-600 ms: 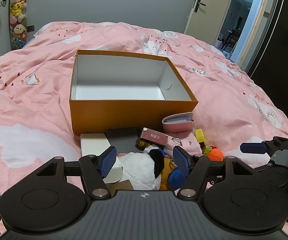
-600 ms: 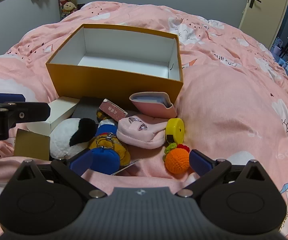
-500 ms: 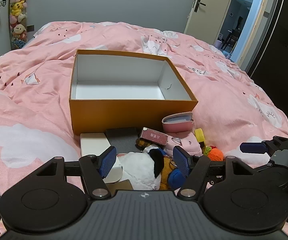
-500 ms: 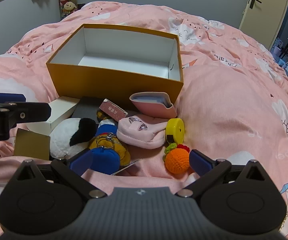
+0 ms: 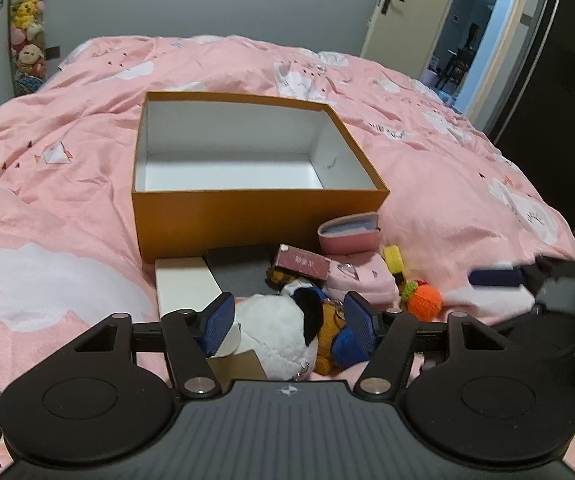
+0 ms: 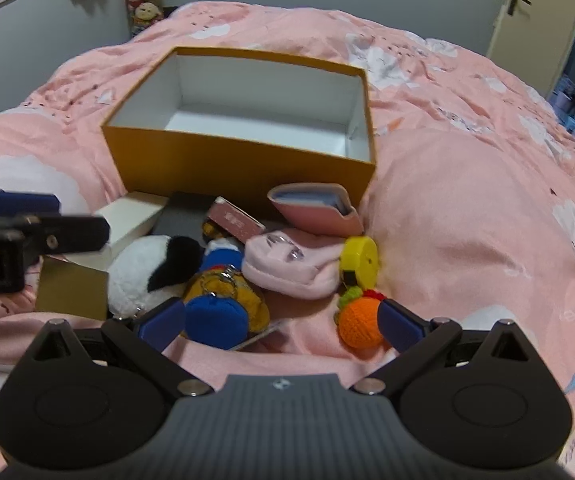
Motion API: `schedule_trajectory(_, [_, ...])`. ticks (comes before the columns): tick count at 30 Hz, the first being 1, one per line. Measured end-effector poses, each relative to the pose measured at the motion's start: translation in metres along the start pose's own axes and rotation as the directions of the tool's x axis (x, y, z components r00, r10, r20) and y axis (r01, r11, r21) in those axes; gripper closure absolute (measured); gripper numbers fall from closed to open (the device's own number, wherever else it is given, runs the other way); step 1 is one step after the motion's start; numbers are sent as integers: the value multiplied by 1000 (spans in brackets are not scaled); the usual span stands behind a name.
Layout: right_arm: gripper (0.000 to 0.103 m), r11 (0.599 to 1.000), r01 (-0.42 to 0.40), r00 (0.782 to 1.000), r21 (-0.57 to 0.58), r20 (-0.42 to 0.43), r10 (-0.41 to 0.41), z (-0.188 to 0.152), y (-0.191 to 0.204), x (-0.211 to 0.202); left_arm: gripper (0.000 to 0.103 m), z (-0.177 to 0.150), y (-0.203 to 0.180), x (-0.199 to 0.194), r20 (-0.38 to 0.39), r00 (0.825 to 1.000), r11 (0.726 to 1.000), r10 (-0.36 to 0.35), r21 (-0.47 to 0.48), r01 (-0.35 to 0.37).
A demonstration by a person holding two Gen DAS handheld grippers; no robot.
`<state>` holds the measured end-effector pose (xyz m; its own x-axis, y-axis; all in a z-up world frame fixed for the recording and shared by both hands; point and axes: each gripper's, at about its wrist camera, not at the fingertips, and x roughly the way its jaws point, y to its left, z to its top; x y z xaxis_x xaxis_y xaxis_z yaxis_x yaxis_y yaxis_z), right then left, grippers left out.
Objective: Organize objects
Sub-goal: 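Reach the right gripper to the small gold box and grasp it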
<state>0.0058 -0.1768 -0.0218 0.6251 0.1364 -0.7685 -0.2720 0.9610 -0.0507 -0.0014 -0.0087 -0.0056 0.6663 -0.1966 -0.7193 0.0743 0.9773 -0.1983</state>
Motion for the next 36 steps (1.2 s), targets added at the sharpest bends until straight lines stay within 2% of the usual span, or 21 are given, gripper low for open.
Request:
schedule_trajectory(5, [1, 989, -117, 986, -96, 106, 127, 16, 4, -11, 37, 5, 17, -7, 5, 1000, 999, 20, -41, -20])
schedule_trajectory(9, [2, 967, -179, 978, -180, 78, 196, 31, 22, -7, 45, 12, 37, -10, -39, 998, 994, 39, -99, -43])
schedule_trajectory(11, [11, 946, -242, 966, -218, 37, 255, 36, 34, -4, 47, 13, 45, -10, -77, 997, 992, 24, -119, -33])
schedule_trajectory(13, [28, 921, -292, 954, -259, -8, 300, 39, 46, 0, 48, 11, 51, -10, -115, 993, 993, 18, -114, -31])
schedule_trajectory(15, [34, 901, -332, 942, -280, -50, 332, 40, 57, 5, 52, 7, 57, -11, -138, 990, 992, 25, -122, -42])
schedule_trajectory(17, [42, 881, -389, 921, -268, -99, 377, 41, 66, 11, 59, 4, 64, -11, -165, 986, 990, 27, -136, -50])
schedule_trajectory(19, [48, 865, -438, 899, -244, -144, 414, 40, 74, 16, 62, 1, 74, -12, -175, 984, 985, 28, -162, -56])
schedule_trajectory(22, [48, 854, -475, 876, -211, -207, 436, 36, 89, 22, 62, 0, 80, -12, -174, 983, 982, 63, -163, -92])
schedule_trajectory(27, [47, 866, -468, 867, -177, -279, 412, 32, 108, 37, 62, -1, 87, -14, -162, 986, 980, 51, -180, -80])
schedule_trajectory(30, [35, 885, -433, 877, -170, -308, 369, 27, 115, 49, 62, -2, 93, -17, -149, 988, 978, 49, -192, -77])
schedule_trajectory(36, [24, 901, -389, 891, -192, -327, 315, 27, 132, 62, 62, -3, 99, -18, -134, 990, 976, 36, -209, -64])
